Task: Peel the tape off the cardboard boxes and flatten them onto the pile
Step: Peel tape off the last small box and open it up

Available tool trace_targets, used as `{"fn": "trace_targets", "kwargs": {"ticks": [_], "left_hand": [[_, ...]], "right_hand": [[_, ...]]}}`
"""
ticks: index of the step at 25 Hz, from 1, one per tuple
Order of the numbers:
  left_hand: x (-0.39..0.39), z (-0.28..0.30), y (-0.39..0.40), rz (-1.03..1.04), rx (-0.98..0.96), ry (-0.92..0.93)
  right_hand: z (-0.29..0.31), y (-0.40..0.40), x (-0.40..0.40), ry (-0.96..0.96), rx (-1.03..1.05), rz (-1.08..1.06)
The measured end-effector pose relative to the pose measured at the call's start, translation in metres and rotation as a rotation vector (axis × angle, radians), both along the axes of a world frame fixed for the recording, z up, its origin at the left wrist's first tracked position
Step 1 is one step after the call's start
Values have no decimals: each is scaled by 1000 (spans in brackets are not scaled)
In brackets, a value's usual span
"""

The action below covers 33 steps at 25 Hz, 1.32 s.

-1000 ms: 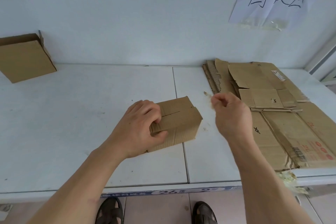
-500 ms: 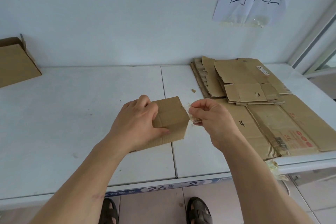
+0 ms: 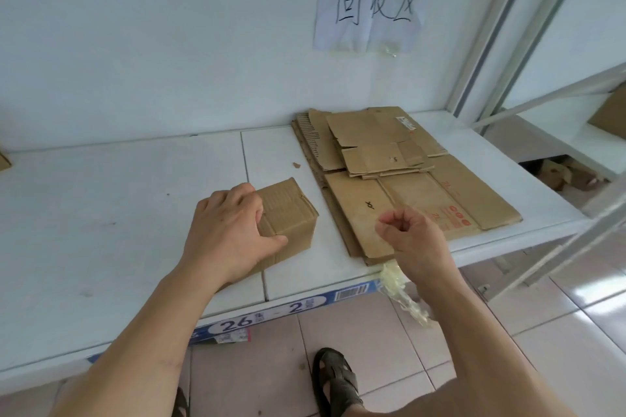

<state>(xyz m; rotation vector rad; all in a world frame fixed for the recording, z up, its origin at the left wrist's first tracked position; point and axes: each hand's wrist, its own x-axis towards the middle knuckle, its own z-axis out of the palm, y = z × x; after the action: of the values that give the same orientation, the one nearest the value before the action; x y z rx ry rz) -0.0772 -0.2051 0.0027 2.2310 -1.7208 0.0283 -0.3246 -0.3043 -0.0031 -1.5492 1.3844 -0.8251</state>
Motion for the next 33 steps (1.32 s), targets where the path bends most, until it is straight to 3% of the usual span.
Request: {"fn": "trace_targets", "kwargs": {"ticks": [5, 8, 13, 17, 24, 29, 31, 33], "left_hand": [[-39, 9, -3, -80, 15, -53], [-51, 11, -5, -87, 10, -60], [-64, 14, -11, -93, -3, -66], [-55, 14, -11, -33, 47, -77], [-41, 4, -11, 209, 142, -14], [-29, 3, -13, 224, 248, 94], [-26, 3, -13, 229, 250, 103], [-21, 1, -14, 230, 223, 137]], "right_hand": [[-16, 7, -53, 549, -202, -110], [-31, 10, -58, 701, -347, -56], [-49, 18, -33, 588, -209, 174], [-53, 14, -28, 641, -204, 217], [-58, 10, -16, 848, -272, 194], [-45, 10, -9, 970, -371, 89], [-38, 14, 1, 884, -457, 28], [-27, 21, 16, 601, -512, 73]]}}
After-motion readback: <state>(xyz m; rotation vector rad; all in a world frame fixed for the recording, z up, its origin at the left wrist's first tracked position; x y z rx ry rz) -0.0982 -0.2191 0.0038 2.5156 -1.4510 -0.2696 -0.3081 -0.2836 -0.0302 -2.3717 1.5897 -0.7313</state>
